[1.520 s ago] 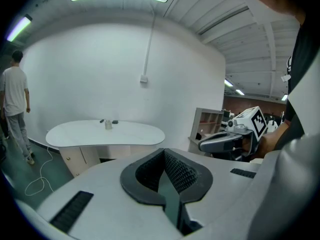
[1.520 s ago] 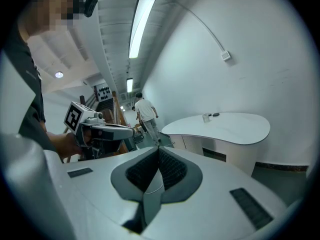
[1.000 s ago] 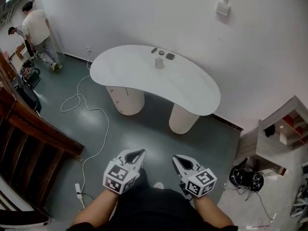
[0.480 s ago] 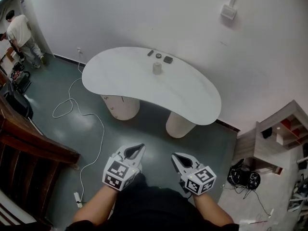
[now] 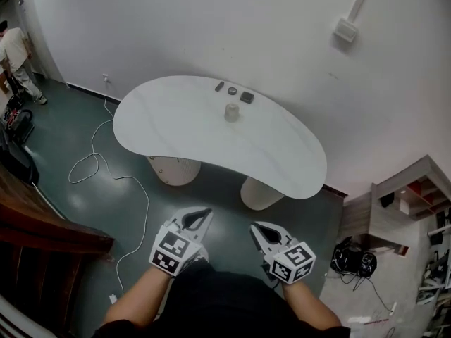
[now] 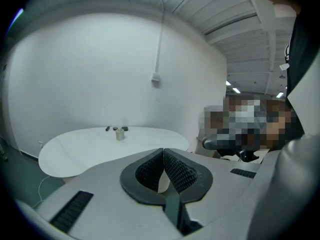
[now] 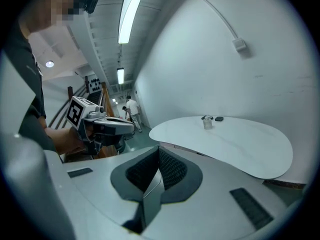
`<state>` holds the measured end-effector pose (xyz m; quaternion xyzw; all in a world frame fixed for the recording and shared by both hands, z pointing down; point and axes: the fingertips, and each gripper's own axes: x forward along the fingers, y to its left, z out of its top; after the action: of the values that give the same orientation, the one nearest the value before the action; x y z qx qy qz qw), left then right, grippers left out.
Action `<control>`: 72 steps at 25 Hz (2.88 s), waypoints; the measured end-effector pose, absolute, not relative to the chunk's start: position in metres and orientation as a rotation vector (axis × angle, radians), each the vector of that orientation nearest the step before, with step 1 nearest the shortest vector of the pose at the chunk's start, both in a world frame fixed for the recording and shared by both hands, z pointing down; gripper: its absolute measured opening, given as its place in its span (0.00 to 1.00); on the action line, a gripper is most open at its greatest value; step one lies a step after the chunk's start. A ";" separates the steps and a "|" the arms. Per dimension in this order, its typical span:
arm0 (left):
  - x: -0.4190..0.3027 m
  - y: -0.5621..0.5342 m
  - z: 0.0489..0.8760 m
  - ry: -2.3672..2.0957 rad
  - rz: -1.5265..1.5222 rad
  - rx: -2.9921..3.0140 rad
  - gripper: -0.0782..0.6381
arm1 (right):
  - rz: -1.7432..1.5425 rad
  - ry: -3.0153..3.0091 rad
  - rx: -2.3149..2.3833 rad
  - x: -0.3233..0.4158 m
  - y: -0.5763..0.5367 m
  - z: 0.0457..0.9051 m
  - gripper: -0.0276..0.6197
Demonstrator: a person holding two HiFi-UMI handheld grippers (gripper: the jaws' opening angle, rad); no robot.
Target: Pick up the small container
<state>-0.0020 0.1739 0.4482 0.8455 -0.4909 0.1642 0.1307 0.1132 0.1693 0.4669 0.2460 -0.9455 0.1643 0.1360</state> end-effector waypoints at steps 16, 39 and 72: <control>-0.080 0.112 0.463 -1.328 0.520 2.502 0.13 | 0.466 -2.694 0.797 0.036 0.112 0.470 0.04; -0.117 0.006 0.472 -1.433 0.536 2.410 0.13 | 0.480 -2.743 0.707 -0.002 -0.013 0.474 0.04; -0.097 -0.210 0.476 -1.527 0.621 2.347 0.13 | 0.608 -2.741 0.564 0.013 -0.221 0.497 0.04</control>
<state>-0.0972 -0.2105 0.4762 0.8107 -0.5274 0.2147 0.1363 0.0128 -0.2214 0.4970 0.1950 -0.9479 0.2104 0.1382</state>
